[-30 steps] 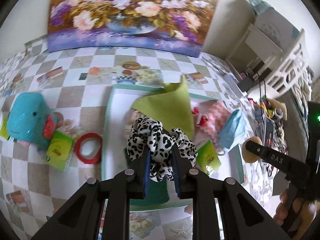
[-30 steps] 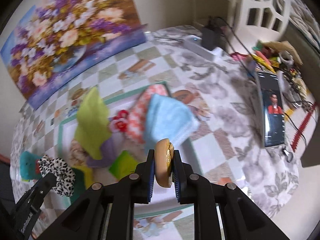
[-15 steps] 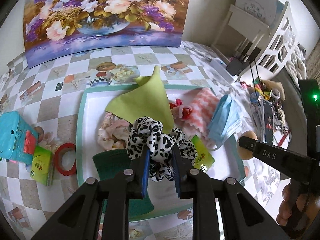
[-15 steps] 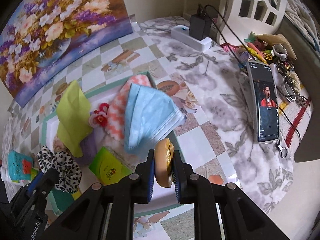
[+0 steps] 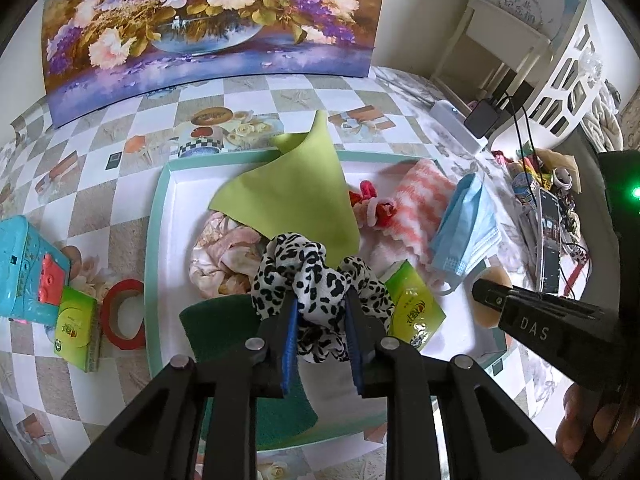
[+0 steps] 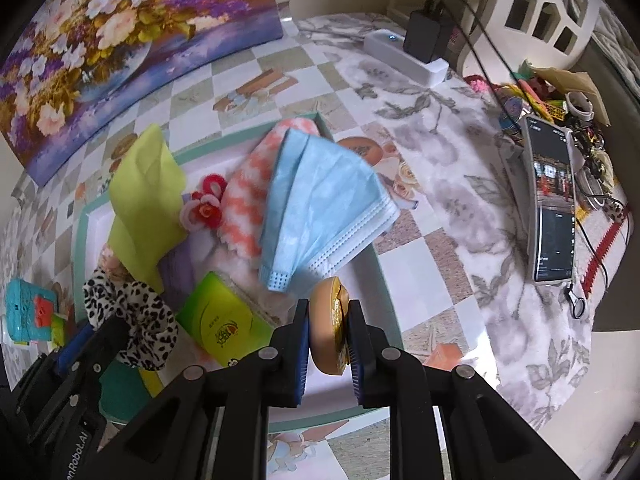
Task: Organize soft objects
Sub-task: 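Open the left tool to drop the scrunchie while the right tool releases the yellow toy in the tray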
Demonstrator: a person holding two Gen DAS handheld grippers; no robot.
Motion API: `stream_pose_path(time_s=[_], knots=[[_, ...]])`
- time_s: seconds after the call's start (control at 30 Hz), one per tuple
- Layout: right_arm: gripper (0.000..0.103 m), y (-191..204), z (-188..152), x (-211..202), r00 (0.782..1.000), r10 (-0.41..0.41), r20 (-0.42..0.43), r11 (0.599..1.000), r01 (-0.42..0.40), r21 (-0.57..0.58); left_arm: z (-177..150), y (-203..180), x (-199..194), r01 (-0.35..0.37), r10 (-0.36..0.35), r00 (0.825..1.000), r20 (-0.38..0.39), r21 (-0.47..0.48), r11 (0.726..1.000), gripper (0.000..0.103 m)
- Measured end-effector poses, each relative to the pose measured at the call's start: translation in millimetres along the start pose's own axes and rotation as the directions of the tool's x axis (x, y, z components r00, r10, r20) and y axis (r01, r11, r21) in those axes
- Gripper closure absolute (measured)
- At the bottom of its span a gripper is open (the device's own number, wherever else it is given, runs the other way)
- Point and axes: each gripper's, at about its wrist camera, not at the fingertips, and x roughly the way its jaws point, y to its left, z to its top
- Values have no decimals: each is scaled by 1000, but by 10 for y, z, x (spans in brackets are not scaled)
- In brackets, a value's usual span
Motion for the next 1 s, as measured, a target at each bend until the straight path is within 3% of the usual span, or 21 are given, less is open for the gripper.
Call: stream_pose_path(time_s=[0.2, 0.37, 0.47, 0.57, 0.63, 0.77, 1.0], knots=[[83, 21, -13, 58, 1000, -10, -24, 1000, 9, -12, 1, 13, 10, 6, -6, 1000, -10, -15, 1000, 74], [80, 14, -3, -16, 1000, -23, -4, 1000, 23, -11, 22, -20, -102, 20, -20, 1000, 1, -17, 1000, 57], [79, 12, 4, -70, 1000, -11, 12, 1000, 11, -7, 38, -24, -203, -1, 1, 1000, 23, -12, 1000, 53], [67, 18, 14, -117, 1000, 0, 27, 1000, 0, 0, 47, 46, -272, -12, 14, 999, 35, -42, 999, 47], [53, 34, 15, -142, 999, 4, 35, 1000, -4, -2, 48, 122, -285, -13, 15, 999, 29, -78, 997, 45], [53, 104, 8, -159, 999, -6, 43, 1000, 7, -21, 27, 303, -230, -76, 74, 997, -14, -156, 985, 39], [34, 323, -34, -223, 997, -24, 78, 994, 32, -103, -15, 487, -191, -180, 174, 984, -49, -208, 961, 32]])
